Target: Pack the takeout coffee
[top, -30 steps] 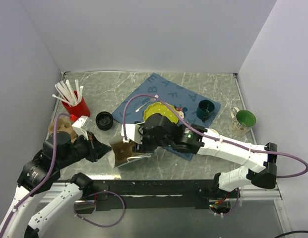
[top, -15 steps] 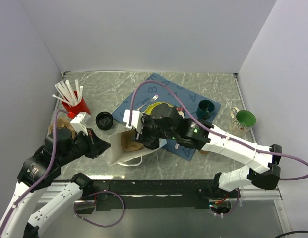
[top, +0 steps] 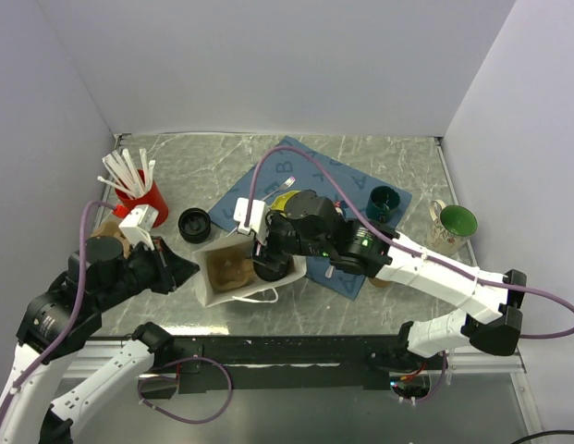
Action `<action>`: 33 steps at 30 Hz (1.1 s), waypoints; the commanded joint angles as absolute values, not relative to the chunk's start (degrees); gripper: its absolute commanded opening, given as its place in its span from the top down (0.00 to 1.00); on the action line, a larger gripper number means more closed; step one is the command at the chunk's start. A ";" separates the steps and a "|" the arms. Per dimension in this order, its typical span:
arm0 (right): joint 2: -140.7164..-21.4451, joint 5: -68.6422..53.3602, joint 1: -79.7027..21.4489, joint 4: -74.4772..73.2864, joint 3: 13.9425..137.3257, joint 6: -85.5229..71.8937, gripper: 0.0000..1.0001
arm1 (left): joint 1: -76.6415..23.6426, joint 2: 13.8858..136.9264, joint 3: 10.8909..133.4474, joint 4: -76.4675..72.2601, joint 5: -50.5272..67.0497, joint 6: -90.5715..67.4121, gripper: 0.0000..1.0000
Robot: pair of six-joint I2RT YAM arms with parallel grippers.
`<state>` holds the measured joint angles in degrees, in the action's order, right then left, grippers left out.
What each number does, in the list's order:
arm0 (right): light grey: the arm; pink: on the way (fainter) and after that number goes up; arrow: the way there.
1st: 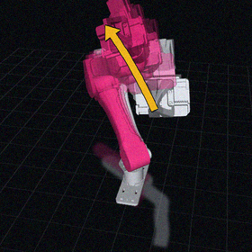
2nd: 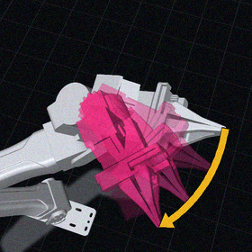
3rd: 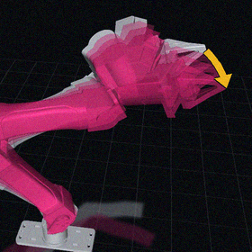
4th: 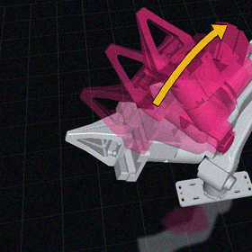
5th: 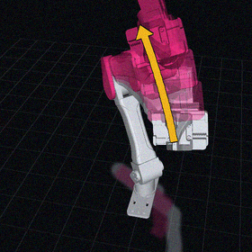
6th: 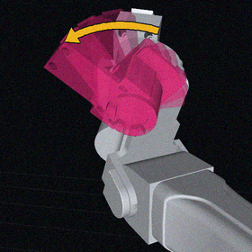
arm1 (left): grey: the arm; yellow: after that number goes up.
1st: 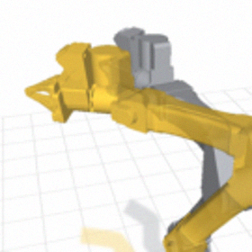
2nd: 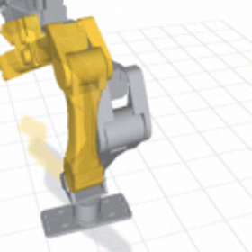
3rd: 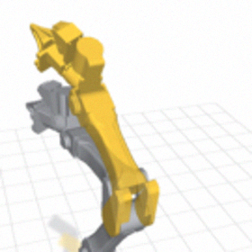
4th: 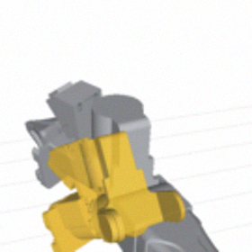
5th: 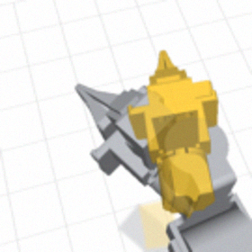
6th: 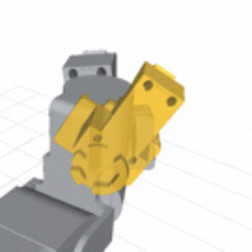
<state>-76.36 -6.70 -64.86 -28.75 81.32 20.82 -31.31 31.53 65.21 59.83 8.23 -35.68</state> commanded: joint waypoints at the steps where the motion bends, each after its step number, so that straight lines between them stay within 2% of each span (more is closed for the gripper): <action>1: -74.00 -8.35 -64.42 -24.78 81.21 17.85 0.39 | -31.46 32.08 67.94 61.96 7.38 -37.70 0.99; 33: -79.89 -14.24 -64.25 -24.08 80.33 13.80 0.40 | -31.46 27.95 65.39 65.21 8.79 -43.77 0.97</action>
<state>-79.68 -13.30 -64.77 -26.85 80.12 14.57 -31.31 28.56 65.80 65.49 8.71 -42.30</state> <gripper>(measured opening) 0.602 0.019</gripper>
